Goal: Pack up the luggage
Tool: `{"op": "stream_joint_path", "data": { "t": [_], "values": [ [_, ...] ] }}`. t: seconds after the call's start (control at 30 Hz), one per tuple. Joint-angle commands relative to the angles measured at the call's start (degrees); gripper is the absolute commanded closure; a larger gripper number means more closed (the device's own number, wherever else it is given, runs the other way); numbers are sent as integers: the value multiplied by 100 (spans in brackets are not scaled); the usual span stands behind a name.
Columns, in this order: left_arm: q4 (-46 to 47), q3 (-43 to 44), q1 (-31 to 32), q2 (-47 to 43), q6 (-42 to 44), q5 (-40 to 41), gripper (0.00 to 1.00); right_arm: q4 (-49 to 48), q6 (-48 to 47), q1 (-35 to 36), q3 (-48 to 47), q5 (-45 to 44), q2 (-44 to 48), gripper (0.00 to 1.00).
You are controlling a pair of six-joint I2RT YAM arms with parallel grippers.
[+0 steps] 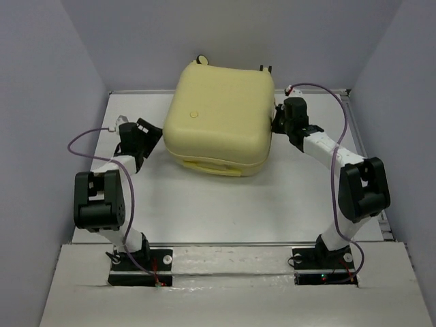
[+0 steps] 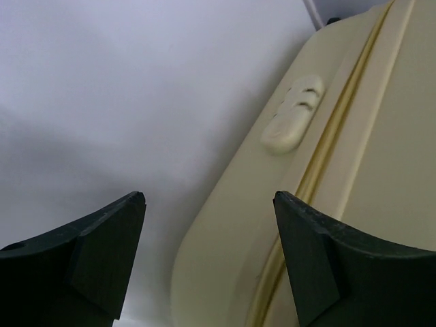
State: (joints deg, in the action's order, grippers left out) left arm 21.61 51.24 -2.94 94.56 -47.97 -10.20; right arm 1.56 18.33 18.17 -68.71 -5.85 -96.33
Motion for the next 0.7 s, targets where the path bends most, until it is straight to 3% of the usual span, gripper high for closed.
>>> {"op": "stream_joint_path", "data": {
  "t": [0.0, 0.07, 0.27, 0.37, 0.47, 0.67],
  "values": [
    [922, -1472, 820, -998, -282, -212, 13, -271, -57, 169, -661, 1321, -385, 93],
    [1248, -2237, 1049, -1342, -406, 155, 14, -271, -118, 169, -932, 1794, -604, 93],
    [1258, -3330, 1919, -2845, -328, 835, 14, -174, -347, 169, -1891, 3010, -1247, 87],
    [742, -3454, 1929, -3434, -179, 1150, 15, 63, -216, 107, -2235, 2756, -1397, 83],
    [126, -3393, 1833, -4181, 15, 2073, 13, 37, -145, 55, -1902, 2057, -1046, 80],
    [-314, -2287, 937, -4464, 147, 1731, 15, -95, -452, -68, -1111, 1376, -273, 77]
  ]
}}
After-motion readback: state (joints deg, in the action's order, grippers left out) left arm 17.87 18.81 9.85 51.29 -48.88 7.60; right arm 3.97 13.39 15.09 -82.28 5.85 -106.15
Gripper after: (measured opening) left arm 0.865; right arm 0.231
